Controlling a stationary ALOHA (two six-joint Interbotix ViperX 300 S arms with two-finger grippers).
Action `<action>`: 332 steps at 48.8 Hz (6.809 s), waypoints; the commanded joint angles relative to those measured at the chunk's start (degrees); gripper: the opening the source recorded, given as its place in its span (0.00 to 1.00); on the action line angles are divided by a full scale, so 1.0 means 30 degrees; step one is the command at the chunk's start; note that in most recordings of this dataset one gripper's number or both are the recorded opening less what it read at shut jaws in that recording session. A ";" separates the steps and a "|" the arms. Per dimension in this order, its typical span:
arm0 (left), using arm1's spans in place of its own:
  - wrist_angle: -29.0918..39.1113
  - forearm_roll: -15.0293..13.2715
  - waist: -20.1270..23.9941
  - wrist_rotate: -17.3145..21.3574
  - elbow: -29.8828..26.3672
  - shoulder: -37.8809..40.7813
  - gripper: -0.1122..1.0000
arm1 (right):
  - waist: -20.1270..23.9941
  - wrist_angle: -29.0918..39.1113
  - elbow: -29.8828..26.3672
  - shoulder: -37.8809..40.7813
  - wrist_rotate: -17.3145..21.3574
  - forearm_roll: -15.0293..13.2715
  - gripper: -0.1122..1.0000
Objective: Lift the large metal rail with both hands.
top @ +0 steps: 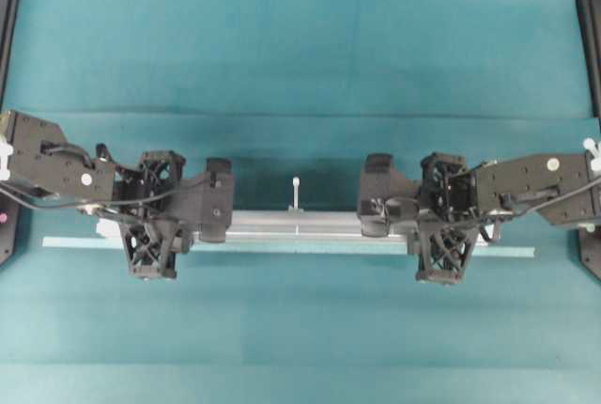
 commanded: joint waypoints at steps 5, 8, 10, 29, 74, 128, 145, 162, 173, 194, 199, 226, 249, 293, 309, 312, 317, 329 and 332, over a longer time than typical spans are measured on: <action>-0.0234 0.0059 -0.0059 0.0029 -0.0146 -0.0146 0.42 | 0.0088 -0.0059 -0.0176 0.0146 0.0234 0.0117 0.46; -0.0234 0.0059 -0.0059 0.0029 -0.0146 -0.0146 0.42 | 0.0088 -0.0059 -0.0176 0.0146 0.0234 0.0088 0.46; -0.0234 0.0059 -0.0059 0.0029 -0.0146 -0.0146 0.42 | 0.0088 -0.0059 -0.0176 0.0146 0.0234 0.0088 0.46; 0.1113 0.0059 0.0000 0.0059 -0.0850 -0.1113 0.42 | 0.0088 0.1699 -0.0791 -0.0791 0.0264 0.0146 0.46; 0.9404 0.0059 0.0205 0.0059 -0.6094 -0.4922 0.42 | -0.0146 1.0547 -0.6123 -0.4512 0.0293 0.0967 0.46; 1.8809 0.0059 0.0088 -0.1816 -1.4502 -0.5420 0.42 | -0.0557 1.9863 -1.5352 -0.4658 0.2432 0.2314 0.46; 2.0830 0.0059 0.0029 -0.1904 -1.7080 -0.5273 0.42 | -0.0557 2.0654 -1.7432 -0.4717 0.2578 0.2344 0.46; 2.0918 0.0059 -0.0205 -0.1934 -1.9307 -0.4629 0.42 | -0.0557 2.1357 -1.9043 -0.4541 0.2842 0.2344 0.46; 2.0947 0.0059 -0.0176 -0.1934 -1.9424 -0.4629 0.42 | -0.0557 2.1387 -1.9102 -0.4658 0.2842 0.2344 0.46; 2.0947 0.0059 0.0059 -0.1963 -1.9365 -0.4629 0.42 | -0.0732 2.1328 -1.8428 -0.4658 0.2813 0.2344 0.46; 2.0859 0.0059 0.0322 -0.1963 -1.8955 -0.4717 0.42 | -0.0996 2.1357 -1.8047 -0.4658 0.2783 0.2314 0.46; 1.6992 0.0059 0.0527 -0.2139 -1.2100 -0.6035 0.42 | -0.1230 1.8398 -1.1953 -0.4687 0.1318 0.1699 0.46; 1.0928 0.0059 0.0498 -0.2432 -0.6240 -0.6797 0.42 | -0.1377 1.2510 -0.6943 -0.4395 0.1025 0.1260 0.46; 0.2227 0.0059 0.0352 -0.3281 -0.0234 -0.3838 0.42 | -0.0791 0.4482 -0.3047 -0.1553 0.0146 -0.0205 0.46; 0.1201 0.0059 0.0176 -0.3252 0.0059 -0.2344 0.42 | -0.0469 0.3516 -0.1553 -0.1553 0.0234 -0.0176 0.46; 0.1201 0.0059 0.0117 -0.3252 0.0117 -0.2314 0.42 | -0.0381 0.3281 -0.1406 -0.1582 0.0234 -0.0205 0.46; 0.1025 0.0059 0.0088 -0.3252 0.0352 -0.2256 0.42 | -0.0352 0.2988 -0.1143 -0.1553 0.0234 -0.0205 0.46; -0.0557 0.0059 0.0146 -0.3281 0.1025 -0.2314 0.42 | -0.0293 0.2432 -0.0586 -0.1494 0.0264 -0.0088 0.46; -0.0615 0.0059 0.0146 -0.3252 0.1055 -0.2256 0.42 | -0.0293 0.2314 -0.0557 -0.1494 0.0264 -0.0088 0.46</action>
